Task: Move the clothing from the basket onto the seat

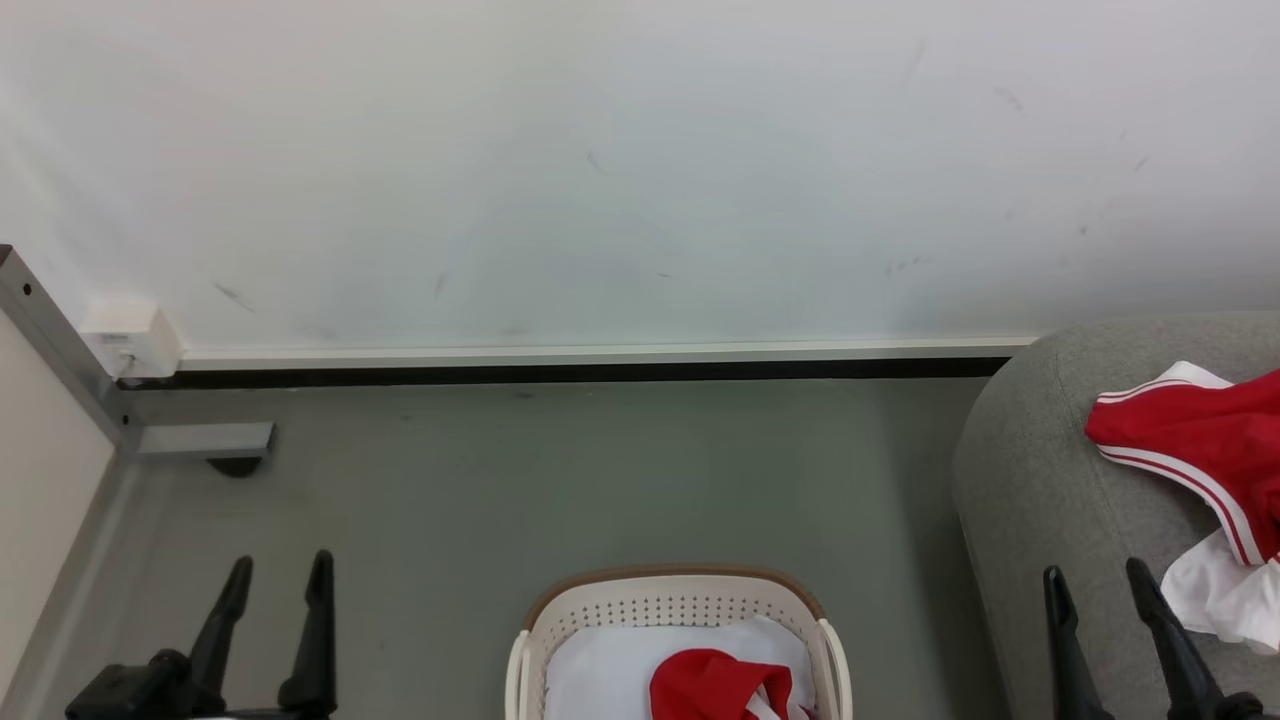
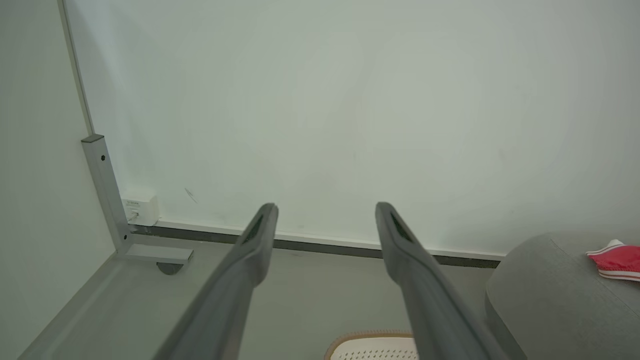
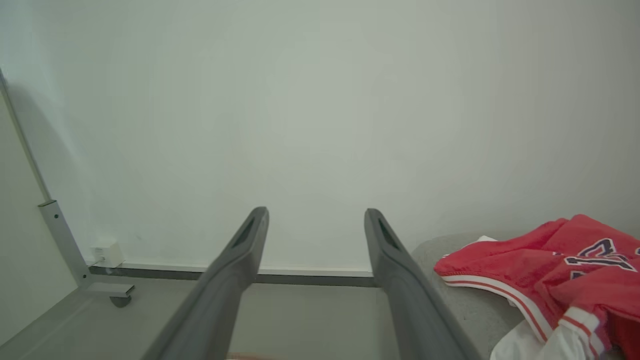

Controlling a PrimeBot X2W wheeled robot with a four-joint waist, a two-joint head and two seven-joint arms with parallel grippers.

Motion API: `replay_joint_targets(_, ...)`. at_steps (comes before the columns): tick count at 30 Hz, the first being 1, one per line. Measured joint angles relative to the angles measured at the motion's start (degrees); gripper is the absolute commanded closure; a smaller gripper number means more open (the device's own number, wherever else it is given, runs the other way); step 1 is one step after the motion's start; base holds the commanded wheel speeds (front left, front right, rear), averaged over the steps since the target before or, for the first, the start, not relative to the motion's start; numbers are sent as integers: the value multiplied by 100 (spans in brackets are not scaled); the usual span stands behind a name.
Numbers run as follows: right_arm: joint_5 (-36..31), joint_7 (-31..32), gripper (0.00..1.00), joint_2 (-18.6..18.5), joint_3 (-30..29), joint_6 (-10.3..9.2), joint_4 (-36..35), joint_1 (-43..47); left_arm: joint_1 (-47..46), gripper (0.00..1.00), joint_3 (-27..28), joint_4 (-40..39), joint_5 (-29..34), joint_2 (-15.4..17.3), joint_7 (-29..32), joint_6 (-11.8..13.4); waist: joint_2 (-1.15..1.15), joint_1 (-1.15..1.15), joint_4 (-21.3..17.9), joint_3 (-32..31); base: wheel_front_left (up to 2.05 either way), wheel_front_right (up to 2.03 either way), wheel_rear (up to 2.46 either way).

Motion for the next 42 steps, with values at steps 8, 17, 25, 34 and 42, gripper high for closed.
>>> replay_joint_targets(8, 66, -201, 0, 1, 207, 0, 485, -232, 34, 0, 559, 277, 552, -534, 0, -615, 0, 0, 18, 13, 0, 0, 0)
replay_joint_targets(17, 57, -257, 0, 0, 296, 0, 608, -336, -28, 0, 854, 423, 925, -876, 0, -1006, 0, 0, 15, 8, 0, 0, 0)
replay_joint_targets(25, 16, -286, 0, 0, 360, 0, 662, -424, -98, 0, 918, 567, 1060, -1032, 0, -1170, 0, 0, -58, 36, 0, 0, 0)
replay_joint_targets(34, -86, -289, 0, 0, 309, 0, 543, -891, -644, 0, 555, 697, 1060, -999, -3, -1258, 0, 0, -269, 369, 0, 0, 0)
replay_joint_targets(42, -88, -305, 0, 1, 190, 0, 338, -1347, -1366, 0, -42, 922, 892, -691, 96, -1298, 0, 2, -536, 977, 0, 0, 0)
